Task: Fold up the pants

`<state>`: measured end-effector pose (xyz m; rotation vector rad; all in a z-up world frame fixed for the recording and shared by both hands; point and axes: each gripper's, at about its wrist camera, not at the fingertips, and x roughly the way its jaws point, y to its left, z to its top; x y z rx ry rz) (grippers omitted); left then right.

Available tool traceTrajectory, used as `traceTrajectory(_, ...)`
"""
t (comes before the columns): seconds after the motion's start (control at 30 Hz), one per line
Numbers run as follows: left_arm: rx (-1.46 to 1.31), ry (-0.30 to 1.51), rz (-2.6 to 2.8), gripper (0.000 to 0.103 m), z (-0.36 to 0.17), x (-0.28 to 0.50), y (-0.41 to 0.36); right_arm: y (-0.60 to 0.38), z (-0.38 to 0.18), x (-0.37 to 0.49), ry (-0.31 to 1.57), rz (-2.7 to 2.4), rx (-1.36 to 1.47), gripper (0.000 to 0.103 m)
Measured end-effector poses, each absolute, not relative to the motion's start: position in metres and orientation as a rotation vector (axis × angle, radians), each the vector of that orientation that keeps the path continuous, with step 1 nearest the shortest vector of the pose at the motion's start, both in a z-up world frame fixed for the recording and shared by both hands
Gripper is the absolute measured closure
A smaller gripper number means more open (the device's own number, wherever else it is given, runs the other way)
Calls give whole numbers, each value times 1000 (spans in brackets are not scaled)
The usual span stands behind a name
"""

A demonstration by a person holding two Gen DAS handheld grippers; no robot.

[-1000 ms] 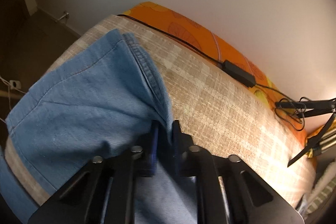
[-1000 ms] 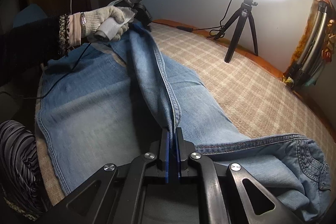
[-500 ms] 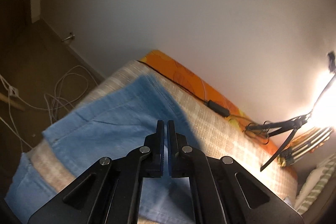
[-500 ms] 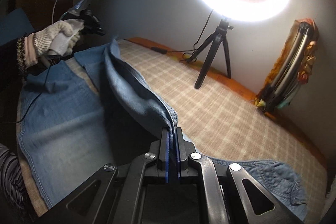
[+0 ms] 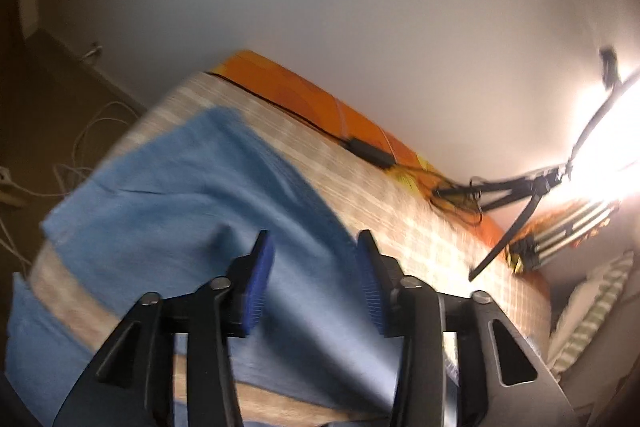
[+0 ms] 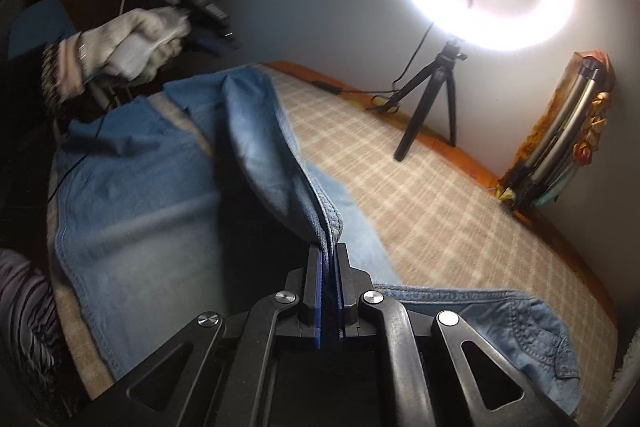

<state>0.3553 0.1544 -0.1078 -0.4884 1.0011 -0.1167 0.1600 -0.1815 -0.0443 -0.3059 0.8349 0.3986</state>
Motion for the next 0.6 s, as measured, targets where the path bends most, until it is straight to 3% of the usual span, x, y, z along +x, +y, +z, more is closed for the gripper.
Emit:
traceTrajectory(0.03,-484,1026,-118,39,-113,360,145,-180,-47,155,842,407,-307,100)
traceTrajectory(0.4,-504,1215,-18,38,-165,389,99,-171,-61,132,846,456,-343,100)
traceTrajectory(0.5,-459,1175,25,39,-166,390,93,-170,-64,133,850,467,-331,100)
traceTrajectory(0.53,-445,1163,34,42,-167,390,92,-170,-66,132,851,470,-329,100)
traceTrajectory(0.6,-429,1121,72,58,-166,386,94,-170,-68,132,853,475,-330,100)
